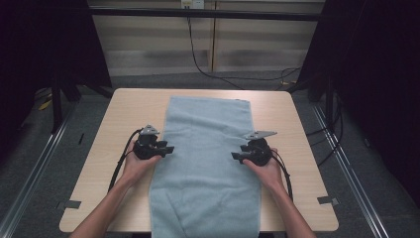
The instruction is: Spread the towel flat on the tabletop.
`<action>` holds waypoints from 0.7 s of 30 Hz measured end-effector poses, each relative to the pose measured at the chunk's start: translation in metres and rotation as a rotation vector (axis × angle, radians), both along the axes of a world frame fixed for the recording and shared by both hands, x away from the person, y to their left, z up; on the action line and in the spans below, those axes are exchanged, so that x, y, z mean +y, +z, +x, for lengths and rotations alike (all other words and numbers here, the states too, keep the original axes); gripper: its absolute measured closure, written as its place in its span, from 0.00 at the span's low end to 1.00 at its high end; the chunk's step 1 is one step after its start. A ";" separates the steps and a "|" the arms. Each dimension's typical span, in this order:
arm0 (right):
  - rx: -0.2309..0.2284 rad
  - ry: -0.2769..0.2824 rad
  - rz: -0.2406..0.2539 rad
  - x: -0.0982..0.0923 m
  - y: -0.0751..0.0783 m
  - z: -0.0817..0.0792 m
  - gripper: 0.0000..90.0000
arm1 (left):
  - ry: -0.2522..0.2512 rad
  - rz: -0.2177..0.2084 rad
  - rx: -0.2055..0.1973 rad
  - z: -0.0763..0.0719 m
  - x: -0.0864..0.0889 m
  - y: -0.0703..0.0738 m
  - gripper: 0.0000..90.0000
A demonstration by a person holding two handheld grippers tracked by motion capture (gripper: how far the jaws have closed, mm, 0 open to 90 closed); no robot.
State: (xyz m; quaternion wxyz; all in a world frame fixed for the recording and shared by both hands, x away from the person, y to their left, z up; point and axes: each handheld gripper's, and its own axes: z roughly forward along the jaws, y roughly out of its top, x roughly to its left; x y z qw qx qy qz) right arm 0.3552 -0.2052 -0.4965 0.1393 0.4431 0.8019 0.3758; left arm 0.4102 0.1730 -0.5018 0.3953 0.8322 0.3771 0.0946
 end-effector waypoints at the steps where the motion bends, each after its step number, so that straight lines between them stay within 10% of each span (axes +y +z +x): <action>1: 0.006 -0.022 -0.007 0.001 -0.003 0.006 0.51 | -0.001 -0.004 -0.005 0.002 -0.001 -0.004 0.63; 7: 0.004 -0.026 0.008 0.002 -0.011 0.004 0.50 | -0.047 0.032 -0.058 -0.021 0.003 -0.005 0.63; 21: 0.026 0.150 0.032 0.005 -0.007 -0.090 0.50 | -0.158 -0.033 0.015 -0.100 0.035 -0.002 0.62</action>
